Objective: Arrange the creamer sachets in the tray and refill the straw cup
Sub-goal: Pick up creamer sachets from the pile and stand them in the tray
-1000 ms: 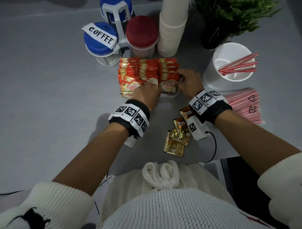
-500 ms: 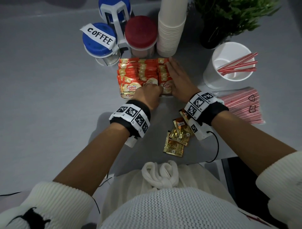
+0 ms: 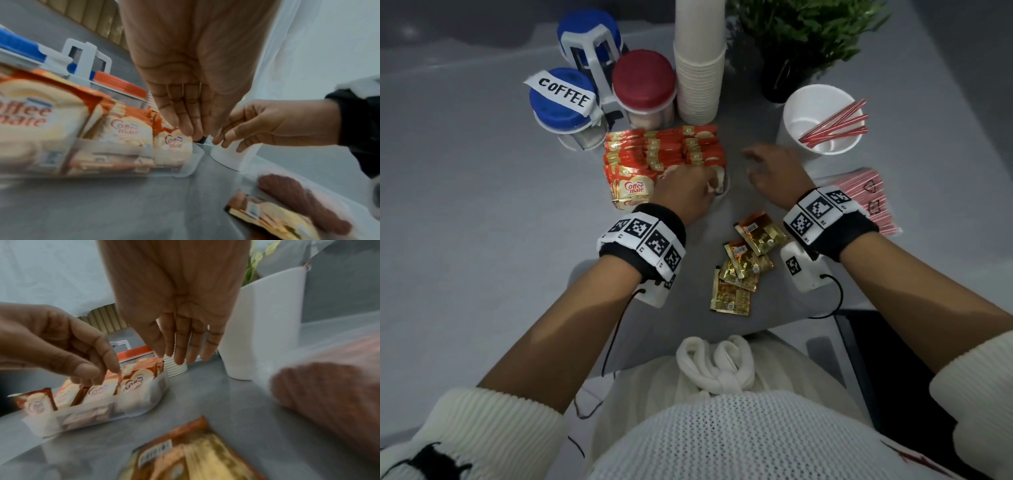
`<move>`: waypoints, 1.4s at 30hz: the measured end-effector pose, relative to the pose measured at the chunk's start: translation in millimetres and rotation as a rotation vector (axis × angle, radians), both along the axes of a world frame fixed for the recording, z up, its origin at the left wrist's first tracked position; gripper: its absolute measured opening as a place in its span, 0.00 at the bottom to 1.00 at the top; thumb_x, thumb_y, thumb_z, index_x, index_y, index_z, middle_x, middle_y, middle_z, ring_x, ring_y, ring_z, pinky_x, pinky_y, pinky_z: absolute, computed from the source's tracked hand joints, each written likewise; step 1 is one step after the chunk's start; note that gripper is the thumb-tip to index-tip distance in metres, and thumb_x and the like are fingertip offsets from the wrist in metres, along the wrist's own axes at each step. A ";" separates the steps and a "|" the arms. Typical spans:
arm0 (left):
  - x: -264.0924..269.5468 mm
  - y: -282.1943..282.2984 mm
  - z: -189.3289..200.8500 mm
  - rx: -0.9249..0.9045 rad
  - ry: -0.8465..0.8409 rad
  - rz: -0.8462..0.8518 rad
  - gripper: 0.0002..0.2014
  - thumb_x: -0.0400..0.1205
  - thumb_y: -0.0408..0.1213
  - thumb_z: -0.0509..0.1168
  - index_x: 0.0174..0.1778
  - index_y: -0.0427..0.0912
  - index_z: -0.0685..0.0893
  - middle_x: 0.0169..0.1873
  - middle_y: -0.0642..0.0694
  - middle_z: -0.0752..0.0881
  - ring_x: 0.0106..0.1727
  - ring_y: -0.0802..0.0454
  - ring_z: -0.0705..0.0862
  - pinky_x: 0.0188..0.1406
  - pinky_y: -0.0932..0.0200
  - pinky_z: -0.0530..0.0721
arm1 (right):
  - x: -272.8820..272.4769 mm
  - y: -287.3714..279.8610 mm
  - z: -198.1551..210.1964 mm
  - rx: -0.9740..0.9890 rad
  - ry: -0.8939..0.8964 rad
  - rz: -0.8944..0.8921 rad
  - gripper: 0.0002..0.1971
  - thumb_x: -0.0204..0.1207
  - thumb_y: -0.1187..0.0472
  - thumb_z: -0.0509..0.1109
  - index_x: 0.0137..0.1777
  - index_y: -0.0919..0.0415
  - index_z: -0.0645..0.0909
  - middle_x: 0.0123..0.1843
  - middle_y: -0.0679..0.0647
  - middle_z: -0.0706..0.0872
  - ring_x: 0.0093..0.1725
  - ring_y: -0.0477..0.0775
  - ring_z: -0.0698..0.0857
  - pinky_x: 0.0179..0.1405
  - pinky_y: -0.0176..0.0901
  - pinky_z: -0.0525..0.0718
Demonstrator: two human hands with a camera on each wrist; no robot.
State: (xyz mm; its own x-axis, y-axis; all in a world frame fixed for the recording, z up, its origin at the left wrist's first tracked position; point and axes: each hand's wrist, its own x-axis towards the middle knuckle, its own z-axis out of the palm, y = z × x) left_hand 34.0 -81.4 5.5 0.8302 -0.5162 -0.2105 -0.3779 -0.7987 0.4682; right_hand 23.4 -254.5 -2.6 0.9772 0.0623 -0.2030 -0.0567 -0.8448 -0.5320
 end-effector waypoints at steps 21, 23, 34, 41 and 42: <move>-36.8 -6.4 -36.3 0.019 0.228 0.000 0.10 0.80 0.33 0.63 0.56 0.35 0.82 0.57 0.38 0.83 0.57 0.42 0.82 0.52 0.58 0.75 | -59.4 5.0 -20.0 0.011 0.163 -0.297 0.27 0.72 0.65 0.72 0.69 0.55 0.68 0.67 0.57 0.78 0.68 0.57 0.76 0.66 0.44 0.69; -35.3 -5.5 -27.1 -0.053 0.227 0.103 0.12 0.83 0.36 0.60 0.55 0.33 0.82 0.53 0.37 0.84 0.55 0.42 0.82 0.50 0.57 0.75 | -57.5 4.9 -17.3 0.133 0.128 -0.317 0.21 0.74 0.66 0.70 0.66 0.57 0.72 0.64 0.55 0.82 0.66 0.54 0.79 0.61 0.40 0.71; -38.4 1.6 0.6 -0.786 0.869 0.522 0.07 0.84 0.33 0.60 0.40 0.40 0.79 0.25 0.53 0.83 0.27 0.61 0.80 0.27 0.69 0.78 | -57.3 17.2 -9.6 0.447 -0.167 -0.195 0.15 0.70 0.71 0.71 0.45 0.48 0.86 0.50 0.37 0.76 0.55 0.39 0.76 0.52 0.28 0.76; -39.1 7.4 -10.3 -0.747 0.706 0.554 0.09 0.81 0.30 0.64 0.37 0.47 0.76 0.35 0.49 0.83 0.30 0.61 0.81 0.30 0.66 0.75 | -63.4 22.4 -1.4 0.840 0.002 -0.400 0.11 0.79 0.74 0.60 0.56 0.66 0.79 0.34 0.54 0.83 0.24 0.38 0.81 0.27 0.29 0.78; -39.3 6.4 -11.2 -0.751 0.693 0.556 0.09 0.81 0.30 0.64 0.37 0.47 0.76 0.36 0.49 0.83 0.33 0.59 0.81 0.33 0.64 0.75 | -63.2 23.2 -0.2 0.873 0.013 -0.437 0.09 0.78 0.73 0.61 0.55 0.64 0.79 0.32 0.54 0.82 0.23 0.39 0.81 0.26 0.30 0.78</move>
